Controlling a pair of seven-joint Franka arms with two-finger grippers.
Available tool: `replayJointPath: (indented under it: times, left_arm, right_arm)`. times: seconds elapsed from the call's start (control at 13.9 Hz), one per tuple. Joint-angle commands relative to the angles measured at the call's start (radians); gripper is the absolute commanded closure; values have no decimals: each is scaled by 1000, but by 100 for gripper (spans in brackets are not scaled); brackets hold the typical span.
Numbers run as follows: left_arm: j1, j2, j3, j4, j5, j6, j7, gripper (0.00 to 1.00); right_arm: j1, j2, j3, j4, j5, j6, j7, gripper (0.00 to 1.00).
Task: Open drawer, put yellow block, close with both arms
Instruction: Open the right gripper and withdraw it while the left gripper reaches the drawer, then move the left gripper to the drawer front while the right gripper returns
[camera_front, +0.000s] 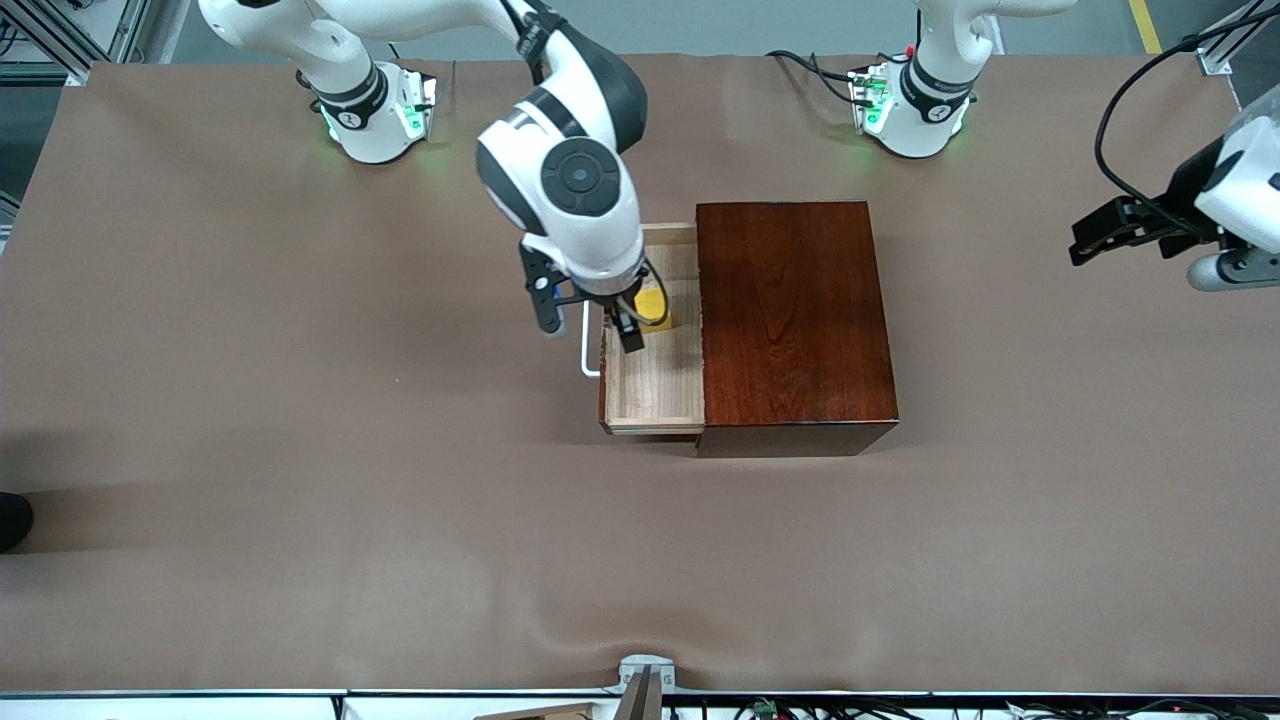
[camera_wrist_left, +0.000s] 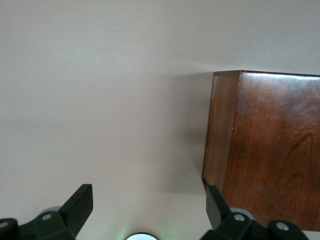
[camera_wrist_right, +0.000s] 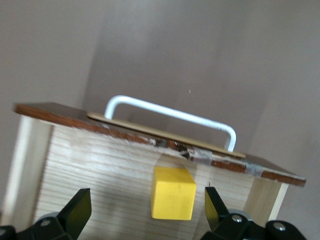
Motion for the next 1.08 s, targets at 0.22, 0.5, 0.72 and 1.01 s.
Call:
replayJointPath:
  times: [0.22,0.5,0.72,1.01]
  left_arm:
    - [-36,31,-141,25,-57,-6,-136,0]
    - [-62,106,-294,57,-51,24,-320,0]
    - [-156,225,-317,163,-49,38,-590,0]
    - [-320,368,-310,246,-46,200,-950,0]
  right_arm:
    - [-122,-107,5,21,6,-135,-363,0]
    - [-240,-167,5,21,6,-224,-585,0]
    - [-288,-193,2,22,-5,-224,-628,0]
    - [-349,-238,2,22,-7,-264,-788,0]
